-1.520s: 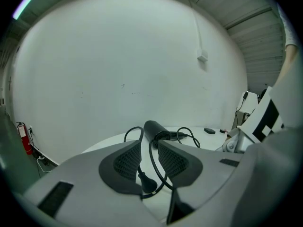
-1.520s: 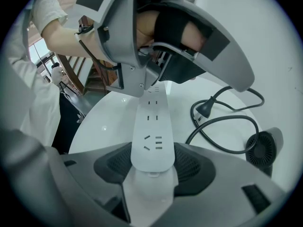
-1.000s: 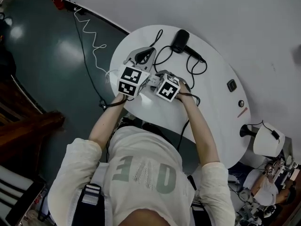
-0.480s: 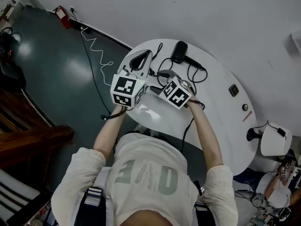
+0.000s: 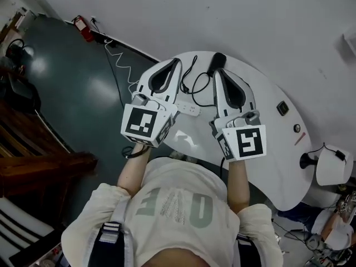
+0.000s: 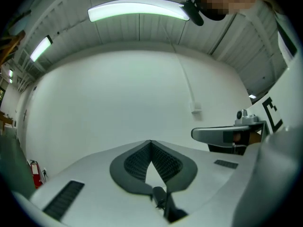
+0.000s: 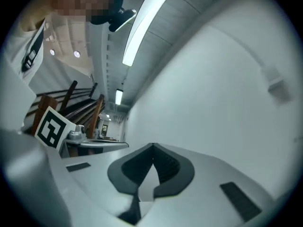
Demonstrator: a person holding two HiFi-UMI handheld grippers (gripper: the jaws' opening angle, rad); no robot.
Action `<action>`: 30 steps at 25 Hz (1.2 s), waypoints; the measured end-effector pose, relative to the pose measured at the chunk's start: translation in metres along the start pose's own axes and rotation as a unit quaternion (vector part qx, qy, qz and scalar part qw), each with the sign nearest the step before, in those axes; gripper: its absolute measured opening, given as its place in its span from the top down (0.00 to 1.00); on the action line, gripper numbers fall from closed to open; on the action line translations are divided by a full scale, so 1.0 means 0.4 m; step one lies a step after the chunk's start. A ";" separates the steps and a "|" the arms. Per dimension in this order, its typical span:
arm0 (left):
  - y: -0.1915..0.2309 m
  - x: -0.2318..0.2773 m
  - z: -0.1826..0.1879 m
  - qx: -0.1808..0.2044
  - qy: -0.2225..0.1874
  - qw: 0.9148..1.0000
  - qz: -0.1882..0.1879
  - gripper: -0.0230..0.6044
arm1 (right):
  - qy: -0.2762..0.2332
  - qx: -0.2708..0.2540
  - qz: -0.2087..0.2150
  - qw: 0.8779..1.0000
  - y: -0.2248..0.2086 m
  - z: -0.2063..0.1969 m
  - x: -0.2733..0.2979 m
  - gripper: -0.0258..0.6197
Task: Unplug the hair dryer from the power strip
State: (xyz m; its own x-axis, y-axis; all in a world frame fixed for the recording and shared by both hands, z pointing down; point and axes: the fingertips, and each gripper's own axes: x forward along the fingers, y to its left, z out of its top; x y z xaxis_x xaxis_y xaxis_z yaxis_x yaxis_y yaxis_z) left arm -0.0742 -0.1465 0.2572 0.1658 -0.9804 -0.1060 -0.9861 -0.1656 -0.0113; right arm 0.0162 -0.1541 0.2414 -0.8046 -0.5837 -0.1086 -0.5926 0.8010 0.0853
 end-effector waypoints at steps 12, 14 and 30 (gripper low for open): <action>-0.071 -0.041 0.110 0.050 -0.040 0.998 -0.006 0.96 | -0.033 -0.045 -0.062 0.997 0.015 0.043 -0.084 0.96; -0.074 -0.045 0.112 0.054 -0.039 0.998 -0.005 0.96 | -0.034 -0.048 -0.061 0.996 0.019 0.049 -0.085 0.96; -0.086 -0.061 0.108 0.048 -0.038 0.998 -0.012 0.96 | -0.025 -0.054 -0.069 0.996 0.024 0.058 -0.096 0.96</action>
State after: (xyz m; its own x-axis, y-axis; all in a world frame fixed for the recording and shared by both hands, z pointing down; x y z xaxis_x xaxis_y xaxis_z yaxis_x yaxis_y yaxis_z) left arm -0.0446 -0.1124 0.2171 0.1915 -0.9648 -0.1804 -0.9786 -0.1737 -0.1101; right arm 0.0424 -0.1208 0.2236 -0.7145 -0.6771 -0.1760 -0.6996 0.6936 0.1716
